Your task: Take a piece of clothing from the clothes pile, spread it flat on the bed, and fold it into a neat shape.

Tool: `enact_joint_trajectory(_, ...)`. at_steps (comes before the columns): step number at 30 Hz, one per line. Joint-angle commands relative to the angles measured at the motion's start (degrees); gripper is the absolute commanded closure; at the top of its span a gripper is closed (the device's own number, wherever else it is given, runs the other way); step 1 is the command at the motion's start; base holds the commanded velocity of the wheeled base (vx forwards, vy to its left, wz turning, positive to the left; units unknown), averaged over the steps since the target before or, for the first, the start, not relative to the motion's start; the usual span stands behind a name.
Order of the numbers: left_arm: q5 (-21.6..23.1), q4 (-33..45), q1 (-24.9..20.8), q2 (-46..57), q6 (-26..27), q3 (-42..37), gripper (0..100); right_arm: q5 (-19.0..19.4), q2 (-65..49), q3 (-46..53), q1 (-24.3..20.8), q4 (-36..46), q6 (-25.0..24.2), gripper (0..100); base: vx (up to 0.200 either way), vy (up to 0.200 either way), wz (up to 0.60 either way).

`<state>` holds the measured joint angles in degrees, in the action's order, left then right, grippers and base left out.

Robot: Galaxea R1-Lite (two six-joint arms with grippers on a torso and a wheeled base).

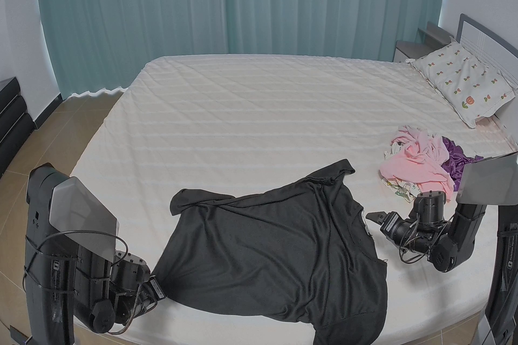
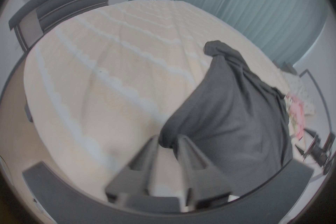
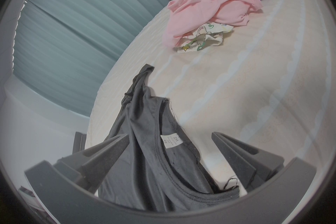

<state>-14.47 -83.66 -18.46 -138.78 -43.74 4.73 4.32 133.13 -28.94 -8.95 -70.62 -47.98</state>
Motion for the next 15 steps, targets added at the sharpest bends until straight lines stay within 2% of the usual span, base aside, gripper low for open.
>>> enact_joint_trajectory(1, -1.00, -0.54, -0.18, -0.35, 3.57, -4.73, 100, 4.47, 0.99, 0.90, 0.69, 0.04, 5.00, 0, 0.000, 0.000, 0.00)
enact_joint_trajectory(3, -1.00, 0.26, -0.09, -0.27, 3.66, -4.73, 100, 5.97, 1.43, 0.99, 1.21, 0.04, 9.13, 0, 0.000, 0.000, 0.00)
enact_joint_trajectory(5, -1.00, 1.31, -0.09, -0.18, 3.66, -4.73, 100, 6.50, 1.69, 0.38, 1.74, 0.04, 11.07, 0, 0.000, 0.000, 0.00)
enact_joint_trajectory(10, -0.91, 8.25, -0.35, 3.95, 4.19, -4.73, 100, 7.90, 1.87, -2.96, 1.21, 2.42, 11.60, 0, 0.000, 0.000, 0.00)
enact_joint_trajectory(14, 0.14, 19.68, -1.32, 13.09, 4.36, -4.73, 100, 7.99, 1.69, -5.69, 0.07, 7.95, 11.95, 0, 0.000, 0.000, 0.00)
enact_joint_trajectory(15, 0.23, 20.47, -1.41, 13.53, 4.45, -4.73, 100, 7.99, 1.69, -5.86, 0.07, 8.31, 11.95, 0, 0.000, 0.000, 0.00)
